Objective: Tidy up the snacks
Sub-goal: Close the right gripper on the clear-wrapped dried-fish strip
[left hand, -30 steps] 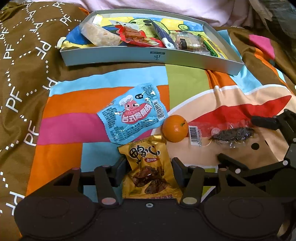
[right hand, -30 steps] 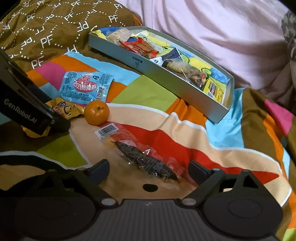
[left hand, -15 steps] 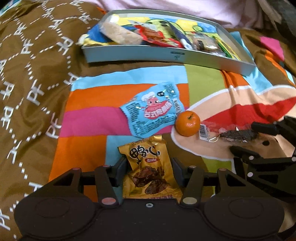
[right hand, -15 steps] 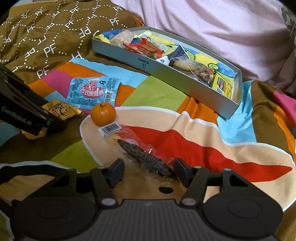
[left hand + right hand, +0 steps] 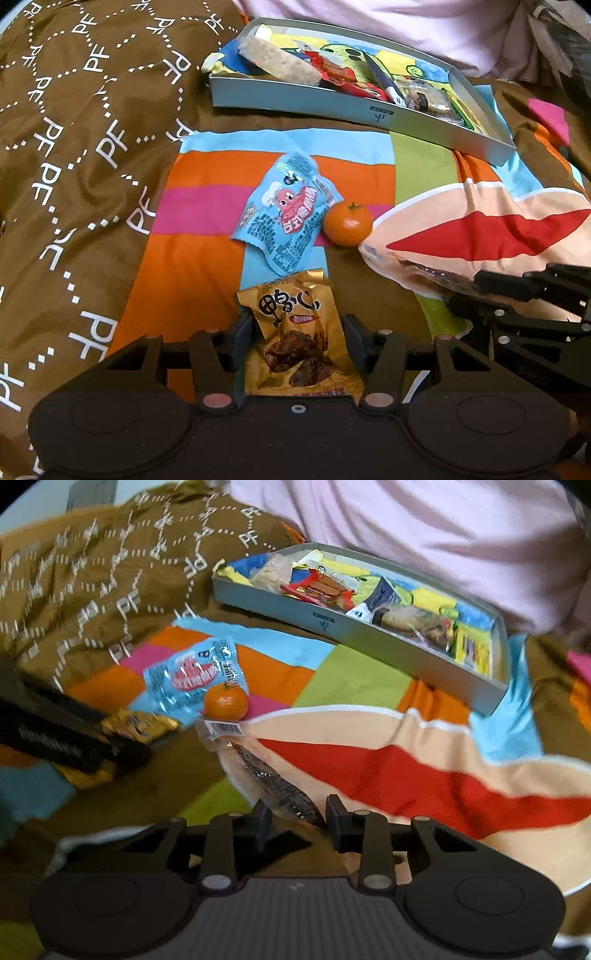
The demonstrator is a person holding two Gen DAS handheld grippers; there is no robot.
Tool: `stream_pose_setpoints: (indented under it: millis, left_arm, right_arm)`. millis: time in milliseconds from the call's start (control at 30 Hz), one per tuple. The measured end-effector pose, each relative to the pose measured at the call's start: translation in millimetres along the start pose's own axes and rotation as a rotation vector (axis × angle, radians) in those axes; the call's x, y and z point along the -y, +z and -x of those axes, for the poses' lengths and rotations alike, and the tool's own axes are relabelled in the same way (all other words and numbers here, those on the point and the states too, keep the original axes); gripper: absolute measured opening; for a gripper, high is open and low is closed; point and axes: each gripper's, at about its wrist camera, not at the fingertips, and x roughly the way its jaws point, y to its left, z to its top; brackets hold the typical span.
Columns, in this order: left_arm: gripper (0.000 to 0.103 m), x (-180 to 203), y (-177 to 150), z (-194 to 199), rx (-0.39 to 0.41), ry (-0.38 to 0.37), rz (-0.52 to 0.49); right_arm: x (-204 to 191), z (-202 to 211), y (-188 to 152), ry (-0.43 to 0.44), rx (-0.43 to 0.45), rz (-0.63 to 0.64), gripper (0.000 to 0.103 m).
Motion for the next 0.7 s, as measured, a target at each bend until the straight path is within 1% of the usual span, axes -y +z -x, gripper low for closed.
stream_pose_setpoints:
  millis: [200,333,400,567,700]
  left_arm:
    - [0.055,-4.3,-2.1,2.3,-0.005,-0.006,0.010]
    - [0.055,-3.7,-2.8,2.4,-0.007,-0.004,0.007]
    - [0.056,-3.5,-2.9,2.2,-0.009,-0.003,0.006]
    - [0.057,-2.4,-3.1,0.9,-0.010,0.001,0.003]
    - [0.056,-2.8,-2.9,0.2,-0.011,0.001,0.001]
  right_arm:
    - [18.3,2.7,-1.4,0.202,-0.035,-0.234,0.033]
    - [24.0,-2.9,-0.1,0.226,-0.026,-0.293,0.037]
    - [18.5,-6.3,1.8,0.200,-0.014,-0.252,0.039]
    - [-5.4,-14.0,3.4,0.129,0.021,-0.095,0.042]
    - [-18.3,-16.0,2.2,0.089,0.043,-0.007,0.045]
